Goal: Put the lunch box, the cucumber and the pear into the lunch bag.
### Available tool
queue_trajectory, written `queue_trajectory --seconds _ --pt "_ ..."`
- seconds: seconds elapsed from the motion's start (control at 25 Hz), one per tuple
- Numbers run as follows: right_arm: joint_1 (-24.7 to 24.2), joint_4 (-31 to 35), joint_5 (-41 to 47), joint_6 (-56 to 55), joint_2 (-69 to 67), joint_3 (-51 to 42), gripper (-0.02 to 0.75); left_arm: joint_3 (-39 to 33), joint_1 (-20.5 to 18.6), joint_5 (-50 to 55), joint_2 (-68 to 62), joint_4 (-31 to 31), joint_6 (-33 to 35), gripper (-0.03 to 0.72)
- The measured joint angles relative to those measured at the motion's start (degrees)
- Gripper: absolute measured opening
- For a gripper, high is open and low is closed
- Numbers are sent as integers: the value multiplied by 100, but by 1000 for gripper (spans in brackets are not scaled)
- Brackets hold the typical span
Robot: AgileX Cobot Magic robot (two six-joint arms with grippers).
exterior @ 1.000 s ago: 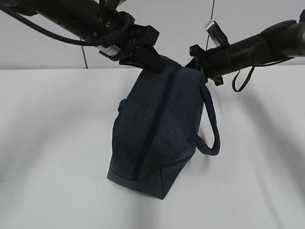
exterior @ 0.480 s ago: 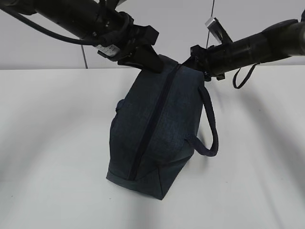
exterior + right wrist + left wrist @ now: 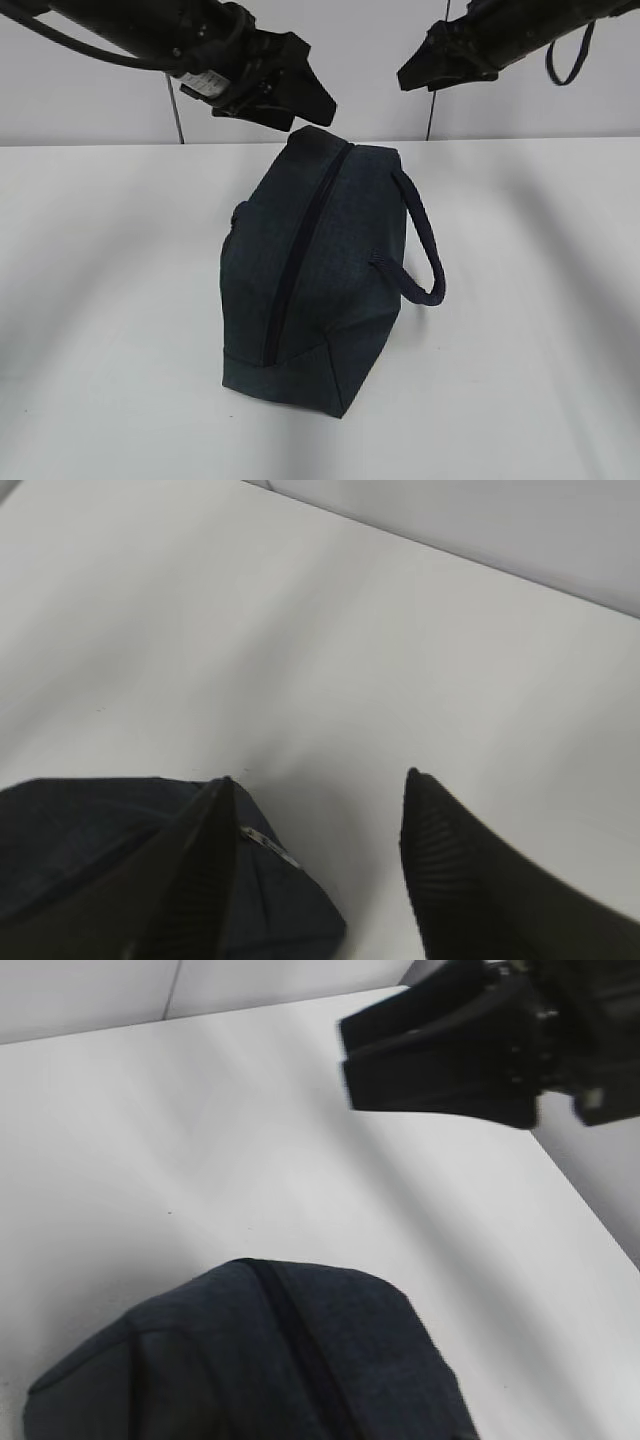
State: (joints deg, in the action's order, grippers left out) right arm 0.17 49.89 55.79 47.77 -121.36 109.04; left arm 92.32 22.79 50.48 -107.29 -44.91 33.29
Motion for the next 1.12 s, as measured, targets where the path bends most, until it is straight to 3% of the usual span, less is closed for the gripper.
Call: queue_trajectory --seconds 0.24,0.48,0.64,0.84,1.12 --pt "0 -1782 242 -1475 532 93 404 6 -614 161 116 22 -5 422" --pt "0 -2543 1035 -2477 870 102 400 6 -1241 344 577 268 -5 422" --pt "0 -3225 1463 -3185 1074 102 398 10 -1315 785 727 1170 -414 423" --pt "0 -3948 1530 -3787 1414 102 396 10 -1315 1413 751 2730 -1719 423" --pt "0 -4085 1566 -4127 2152 102 366 10 -1319 1726 1272 4188 -2762 424"
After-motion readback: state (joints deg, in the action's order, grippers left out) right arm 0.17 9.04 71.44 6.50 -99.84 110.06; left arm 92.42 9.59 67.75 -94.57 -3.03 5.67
